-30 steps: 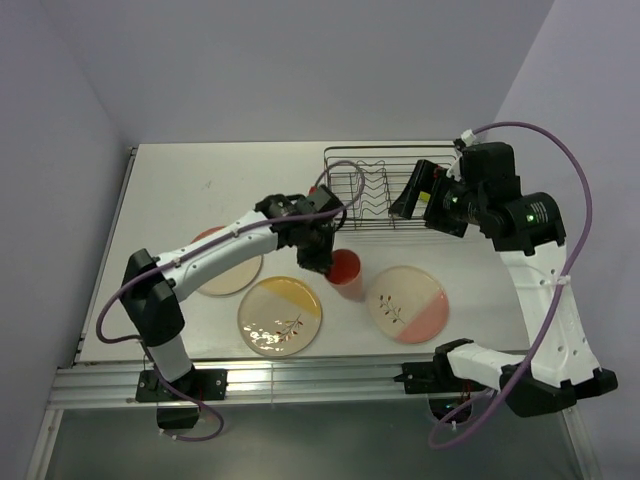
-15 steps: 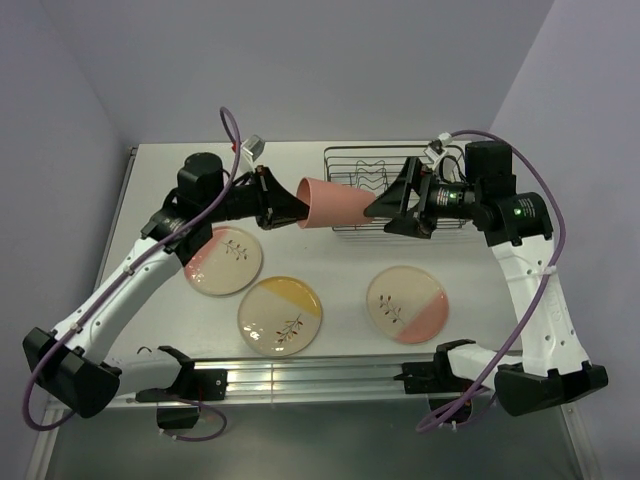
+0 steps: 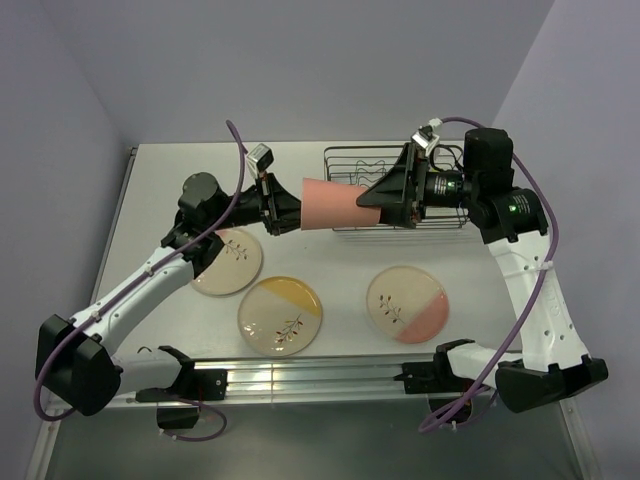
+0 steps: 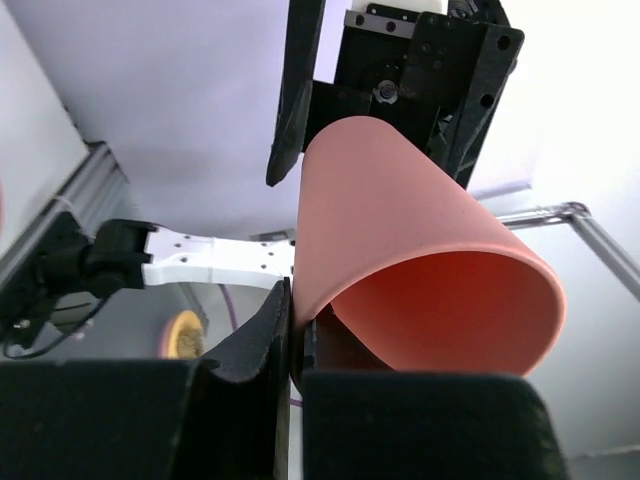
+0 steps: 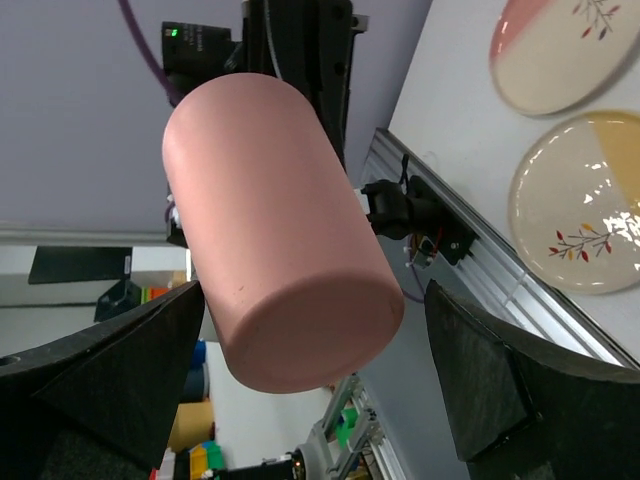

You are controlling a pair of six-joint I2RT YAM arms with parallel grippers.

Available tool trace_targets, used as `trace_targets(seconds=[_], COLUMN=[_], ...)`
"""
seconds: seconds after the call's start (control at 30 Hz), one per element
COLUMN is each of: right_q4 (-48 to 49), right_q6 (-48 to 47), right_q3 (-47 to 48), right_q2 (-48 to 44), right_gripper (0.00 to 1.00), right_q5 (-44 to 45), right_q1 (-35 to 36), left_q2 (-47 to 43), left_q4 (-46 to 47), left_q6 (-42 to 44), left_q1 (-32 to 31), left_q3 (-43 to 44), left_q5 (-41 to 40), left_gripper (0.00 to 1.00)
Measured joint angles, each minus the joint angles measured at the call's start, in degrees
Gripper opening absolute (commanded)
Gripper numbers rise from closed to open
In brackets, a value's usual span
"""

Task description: Load the mixed dishes into the dish rack

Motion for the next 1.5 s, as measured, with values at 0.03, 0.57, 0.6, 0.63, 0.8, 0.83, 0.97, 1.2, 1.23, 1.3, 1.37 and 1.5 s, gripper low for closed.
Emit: trace_targets(seconds=[0.03,0.57,0.6,0.63,0.8,0.83,0.97,1.2,1.23,1.3,1.37,1.5], right_q4=[0.55,23.52,26.1,27.76,34.16,34.07,29.62,8.28,3.67,-3.72,-9.79,-18.23], right_q6=[0.22,16.55,18.43,19.65,24.5,24.41,21.07,6.05,3.23,-1.81,-5.95,-11.34], right_q3=[0.09,-10.82,-11.93,-12.72,-14.97,-14.95,-12.87,-2.51,0.92,7.72,13.97,22.43], right_q2=[0.0,-5.81,-6.23,-6.54,-6.82,-6.58,-4.48,3.34,5.53,9.75,13.99,21.14], right_gripper=[0.96,0.74,0.69,0.5,0.0,0.0,0.0,0.0,0.0,0.0,0.0,0.0], right_q5=[-0.39,-5.84,-6.12,-6.19,-6.4,-6.27,-4.52,8.2,12.61,21.64,31.3,48.5], right_q1=[0.15,0.94,0.96,0.96,0.92,0.98,0.9,-4.68,-5.6,-7.15,-8.61,-10.73], left_q2=[0.15,2.71,2.89,2.99,3.02,2.97,0.44,-7.3,-7.76,-8.33,-8.11,-7.08], left_q4=[1.75,20.31,20.55,20.9,22.69,22.97,15.26,-44.04,-50.21,-59.8,-66.07,-72.3], left_q6=[-1.25,-13.27,-13.46,-13.53,-14.64,-14.73,-10.32,13.03,15.89,21.49,27.61,36.96], left_q1=[0.0,-1.7,-1.79,-1.79,-1.79,-1.92,-1.16,3.48,3.58,3.69,3.76,3.74], left_q3=[-0.5,-5.4,-5.4,-5.4,-5.42,-5.42,-5.42,13.7,17.14,22.75,26.12,24.65], left_q5=[0.28,1.27,1.31,1.33,1.2,1.2,-0.02,-33.27,-38.84,-46.86,-51.12,-52.11], left_gripper=[0.0,0.0,0.0,0.0,0.99,0.99,0.99,0.99,0.99,0.99,0.99,0.97])
